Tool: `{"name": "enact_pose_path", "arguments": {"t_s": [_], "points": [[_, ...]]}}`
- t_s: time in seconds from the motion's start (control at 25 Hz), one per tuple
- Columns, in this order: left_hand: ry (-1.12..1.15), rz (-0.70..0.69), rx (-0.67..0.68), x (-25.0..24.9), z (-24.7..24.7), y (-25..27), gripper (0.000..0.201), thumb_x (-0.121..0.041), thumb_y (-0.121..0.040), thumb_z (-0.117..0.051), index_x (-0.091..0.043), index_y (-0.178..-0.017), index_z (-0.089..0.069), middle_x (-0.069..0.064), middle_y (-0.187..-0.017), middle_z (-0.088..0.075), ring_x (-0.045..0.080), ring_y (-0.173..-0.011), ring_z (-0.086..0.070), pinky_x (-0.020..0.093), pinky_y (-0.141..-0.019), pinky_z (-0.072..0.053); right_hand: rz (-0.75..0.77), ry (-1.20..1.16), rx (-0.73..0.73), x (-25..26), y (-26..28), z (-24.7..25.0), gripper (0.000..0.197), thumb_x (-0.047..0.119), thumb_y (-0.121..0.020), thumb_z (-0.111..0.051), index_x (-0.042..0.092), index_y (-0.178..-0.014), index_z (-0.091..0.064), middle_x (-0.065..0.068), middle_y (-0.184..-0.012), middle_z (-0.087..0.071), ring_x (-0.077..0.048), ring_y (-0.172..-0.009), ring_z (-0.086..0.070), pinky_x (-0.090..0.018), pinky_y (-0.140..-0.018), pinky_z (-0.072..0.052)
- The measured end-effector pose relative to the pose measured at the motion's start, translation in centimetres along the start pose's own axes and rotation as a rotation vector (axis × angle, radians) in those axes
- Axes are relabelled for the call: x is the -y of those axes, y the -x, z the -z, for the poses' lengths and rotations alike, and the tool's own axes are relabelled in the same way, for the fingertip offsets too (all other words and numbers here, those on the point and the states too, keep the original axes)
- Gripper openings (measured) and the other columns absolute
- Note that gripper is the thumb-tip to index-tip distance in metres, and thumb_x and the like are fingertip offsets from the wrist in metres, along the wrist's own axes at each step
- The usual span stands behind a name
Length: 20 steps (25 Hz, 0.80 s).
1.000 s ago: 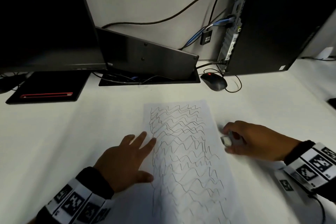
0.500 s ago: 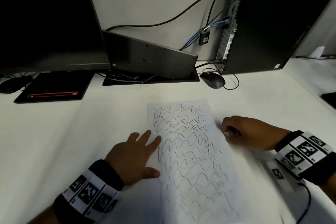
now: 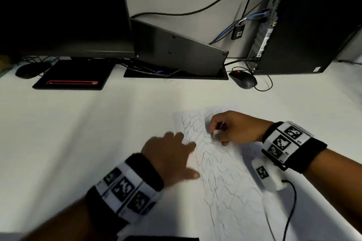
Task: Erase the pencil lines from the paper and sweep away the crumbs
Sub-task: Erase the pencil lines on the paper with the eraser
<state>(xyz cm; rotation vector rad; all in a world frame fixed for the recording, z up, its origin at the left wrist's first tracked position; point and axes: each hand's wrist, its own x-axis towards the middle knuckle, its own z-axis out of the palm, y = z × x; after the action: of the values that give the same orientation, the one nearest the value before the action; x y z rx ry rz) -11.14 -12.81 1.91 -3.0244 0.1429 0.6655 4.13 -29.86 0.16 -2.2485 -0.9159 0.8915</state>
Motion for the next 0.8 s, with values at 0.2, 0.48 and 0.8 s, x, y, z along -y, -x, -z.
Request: {"name": "enact_pose_path", "arguments": {"t_s": [0.2,0.48,0.8], "points": [[-0.008,0.034,0.133,4.8,1.1,-4.1,0.084,-0.069,-0.09,-0.048,-0.045,-0.155,0.0,0.0,-0.166,0.011,0.019,-0.153,0.004,0.05,-0.12,-0.022,-0.024,-0.112,0.03,-0.6,-0.7,0.7,0.026,0.0,-0.077,-0.076,0.014,-0.098,-0.066,-0.016,-0.095,-0.068,-0.021,-0.077,-0.067,-0.032,-0.076,-0.058],[0.201,-0.014,0.097,6.2,-0.4,-5.7,0.095,-0.067,-0.078,-0.067,-0.049,-0.153,-0.011,-0.009,-0.166,0.009,0.019,-0.152,-0.014,0.046,-0.118,-0.027,0.087,0.057,-0.236,3.2,-6.5,1.3,0.013,0.004,-0.077,-0.076,0.012,-0.087,-0.072,0.003,-0.069,-0.064,-0.01,-0.055,-0.062,-0.022,-0.059,-0.053],[0.202,-0.027,0.061,6.1,-0.5,-6.6,0.089,-0.077,-0.079,-0.056,-0.058,-0.15,-0.007,-0.003,-0.166,0.007,0.021,-0.153,-0.006,0.05,-0.121,-0.018,0.085,0.184,-0.237,3.3,-9.6,0.8,0.01,0.013,-0.078,-0.077,0.02,-0.081,-0.072,0.01,-0.074,-0.064,-0.003,-0.068,-0.056,-0.02,-0.069,-0.049]]}}
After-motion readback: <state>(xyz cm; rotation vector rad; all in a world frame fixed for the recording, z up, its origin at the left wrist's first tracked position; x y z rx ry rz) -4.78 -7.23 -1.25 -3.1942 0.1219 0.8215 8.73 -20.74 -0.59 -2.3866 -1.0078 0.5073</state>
